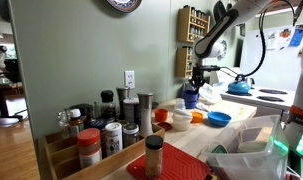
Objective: Remove the blue cup from the other blue cup, put it on the table, put the other blue cup inside the blue cup and then pour the contents of the blue bowl into the blue cup
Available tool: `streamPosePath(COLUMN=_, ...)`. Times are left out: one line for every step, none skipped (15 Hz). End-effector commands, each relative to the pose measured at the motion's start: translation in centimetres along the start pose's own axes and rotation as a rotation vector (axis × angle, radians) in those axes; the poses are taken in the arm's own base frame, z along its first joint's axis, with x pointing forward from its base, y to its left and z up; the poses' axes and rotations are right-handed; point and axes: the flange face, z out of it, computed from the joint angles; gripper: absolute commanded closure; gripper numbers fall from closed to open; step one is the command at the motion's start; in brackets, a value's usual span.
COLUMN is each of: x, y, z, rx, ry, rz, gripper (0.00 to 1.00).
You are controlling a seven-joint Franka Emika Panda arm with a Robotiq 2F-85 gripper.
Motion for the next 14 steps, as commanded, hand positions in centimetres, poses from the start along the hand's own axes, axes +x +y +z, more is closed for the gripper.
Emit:
streamPosePath(x=1.0, y=-0.3, z=1.0, rx=-0.022, ry=0.010, rz=0.038, gripper=0.99)
streamPosePath(x=1.1, y=-0.3, z=1.2, rx=-0.027, ry=0.010, rz=0.041, gripper=0.99)
streamPosePath(x=1.2, y=-0.3, z=1.4, rx=-0.034, ry=0.008, rz=0.046, gripper=0.99)
streamPosePath(x=1.2, y=-0.3, z=1.7, rx=-0.044, ry=0.005, rz=0.044, gripper=0.99)
streamPosePath(x=1.2, y=-0.3, z=2.0, rx=-0.055, ry=0.001, rz=0.042, gripper=0.99)
streamPosePath(x=1.1, y=-0.3, z=2.2, rx=-0.062, ry=-0.006, rz=0.039, gripper=0.99)
streamPosePath(x=1.0, y=-0.3, z=2.5, rx=-0.066, ry=-0.013, rz=0.037, gripper=0.99)
streamPosePath(x=0.8, y=-0.5, z=2.8, rx=-0.068, ry=-0.023, rz=0.036, gripper=0.99)
streamPosePath(x=0.6, y=-0.6, z=3.0, rx=-0.064, ry=-0.032, rz=0.034, gripper=0.99)
streamPosePath(x=0.4, y=-0.9, z=3.2, rx=-0.053, ry=-0.042, rz=0.032, gripper=0.99)
streamPosePath(x=0.2, y=-1.0, z=3.4, rx=-0.053, ry=-0.049, rz=0.035, gripper=0.99)
streamPosePath(x=0.0, y=-1.2, z=3.5, rx=-0.050, ry=-0.055, rz=0.035, gripper=0.99)
streamPosePath(x=-0.2, y=-1.3, z=3.5, rx=-0.046, ry=-0.062, rz=0.035, gripper=0.99)
streamPosePath(x=-0.3, y=-1.3, z=3.5, rx=-0.049, ry=-0.064, rz=0.038, gripper=0.99)
